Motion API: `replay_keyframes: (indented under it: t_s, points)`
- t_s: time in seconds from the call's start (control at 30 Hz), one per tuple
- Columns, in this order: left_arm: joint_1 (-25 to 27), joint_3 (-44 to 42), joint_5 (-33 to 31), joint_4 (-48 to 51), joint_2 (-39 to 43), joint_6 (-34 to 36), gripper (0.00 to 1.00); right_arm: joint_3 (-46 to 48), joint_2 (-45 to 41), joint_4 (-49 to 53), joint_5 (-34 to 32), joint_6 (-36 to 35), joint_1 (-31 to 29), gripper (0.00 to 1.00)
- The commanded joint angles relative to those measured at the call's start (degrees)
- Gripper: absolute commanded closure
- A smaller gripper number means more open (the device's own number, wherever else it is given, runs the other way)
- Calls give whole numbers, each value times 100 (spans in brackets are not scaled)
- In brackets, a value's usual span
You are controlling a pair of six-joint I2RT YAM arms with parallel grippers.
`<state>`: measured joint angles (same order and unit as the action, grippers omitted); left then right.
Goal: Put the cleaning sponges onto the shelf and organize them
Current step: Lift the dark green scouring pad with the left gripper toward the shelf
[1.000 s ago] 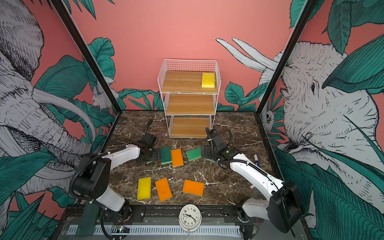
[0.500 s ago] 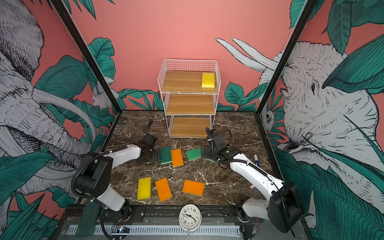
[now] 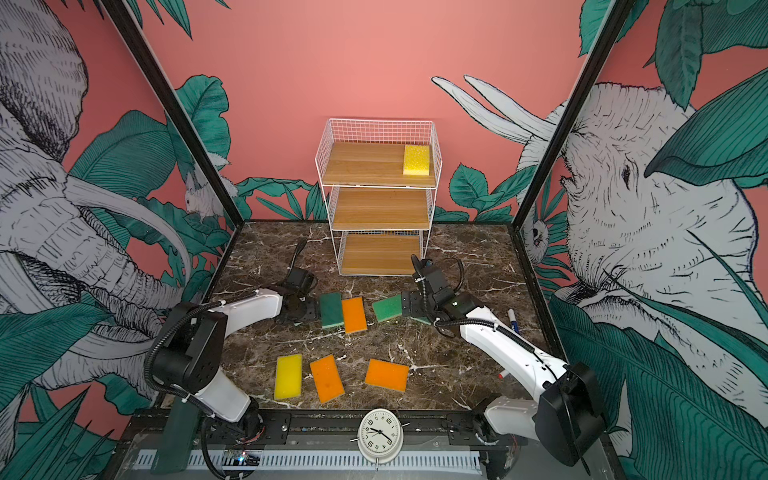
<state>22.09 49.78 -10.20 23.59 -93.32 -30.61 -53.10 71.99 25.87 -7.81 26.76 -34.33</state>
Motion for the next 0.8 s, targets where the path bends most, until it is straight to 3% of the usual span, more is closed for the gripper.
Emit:
replay_keyframes:
  t_s: [0.0, 0.23, 0.57, 0.77]
  points:
    - [16, -180, -147, 595, 418, 249, 32, 133, -110, -89, 7, -44, 40, 4]
    - [13, 85, -441, 1440, 1488, 484, 32, 169, -109, -201, 134, 13, 43, 5]
    - [33, 1135, -294, 2317, 2937, 1061, 32, 125, -178, -215, 330, -101, 49, 5]
    - [105, 2476, -430, 3129, 2796, 1457, 32, 116, -268, -213, 319, -143, 49, 5]
